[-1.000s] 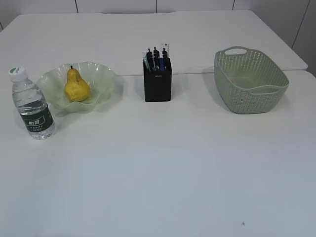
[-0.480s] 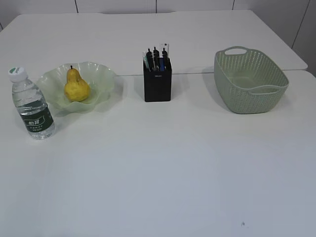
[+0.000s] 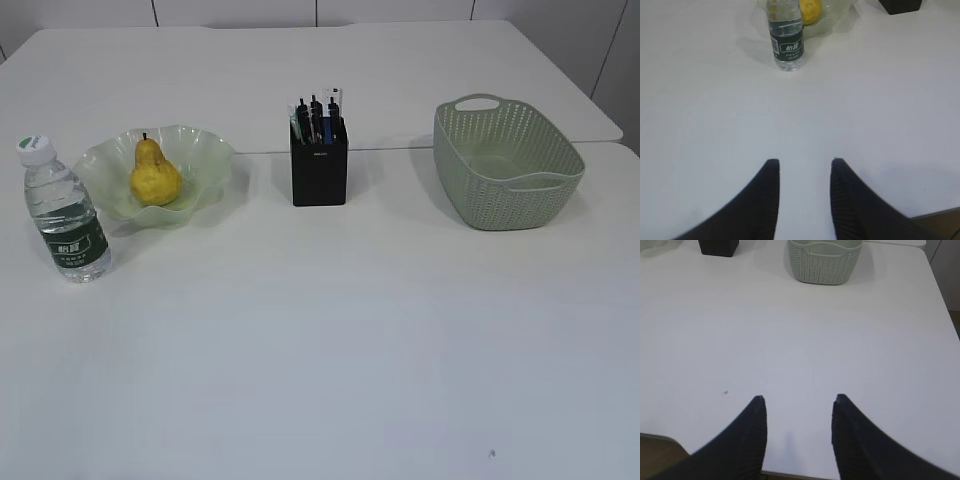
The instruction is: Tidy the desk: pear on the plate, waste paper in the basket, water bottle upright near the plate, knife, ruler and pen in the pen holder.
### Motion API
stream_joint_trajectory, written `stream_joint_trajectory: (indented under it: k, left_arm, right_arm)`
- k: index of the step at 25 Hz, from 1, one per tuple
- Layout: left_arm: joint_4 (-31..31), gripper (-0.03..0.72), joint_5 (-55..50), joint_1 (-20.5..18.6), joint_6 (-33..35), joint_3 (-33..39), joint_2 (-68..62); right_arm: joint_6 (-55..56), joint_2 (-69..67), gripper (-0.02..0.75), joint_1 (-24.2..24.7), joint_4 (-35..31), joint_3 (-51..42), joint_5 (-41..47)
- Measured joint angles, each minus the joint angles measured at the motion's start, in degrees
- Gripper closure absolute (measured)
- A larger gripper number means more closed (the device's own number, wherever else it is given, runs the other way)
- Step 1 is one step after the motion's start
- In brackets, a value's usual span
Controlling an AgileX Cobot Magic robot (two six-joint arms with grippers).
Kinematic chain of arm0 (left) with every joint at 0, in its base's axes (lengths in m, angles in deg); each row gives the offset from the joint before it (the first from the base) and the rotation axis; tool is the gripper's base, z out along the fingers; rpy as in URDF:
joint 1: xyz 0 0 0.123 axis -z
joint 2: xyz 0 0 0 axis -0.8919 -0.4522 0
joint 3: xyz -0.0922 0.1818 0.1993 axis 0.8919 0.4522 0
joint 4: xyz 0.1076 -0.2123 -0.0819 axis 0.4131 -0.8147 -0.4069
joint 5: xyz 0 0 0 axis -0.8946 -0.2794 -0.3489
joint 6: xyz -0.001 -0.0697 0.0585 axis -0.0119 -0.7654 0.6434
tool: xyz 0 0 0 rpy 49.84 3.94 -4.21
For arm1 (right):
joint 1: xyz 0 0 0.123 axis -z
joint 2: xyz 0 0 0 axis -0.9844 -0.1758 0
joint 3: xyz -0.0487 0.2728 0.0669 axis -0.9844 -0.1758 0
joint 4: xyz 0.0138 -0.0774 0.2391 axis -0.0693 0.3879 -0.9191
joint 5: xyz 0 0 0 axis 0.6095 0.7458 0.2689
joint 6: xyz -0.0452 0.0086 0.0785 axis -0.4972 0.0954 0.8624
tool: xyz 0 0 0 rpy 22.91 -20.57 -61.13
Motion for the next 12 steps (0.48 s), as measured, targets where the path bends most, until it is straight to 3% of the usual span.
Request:
stream_joint_trajectory:
  k: [12]
  left_arm:
    - [0.0,0.450,0.0,0.0,0.0,0.0,0.0]
  right_arm:
    - [0.0,0.0,0.386,0.0,0.0,0.0,0.0]
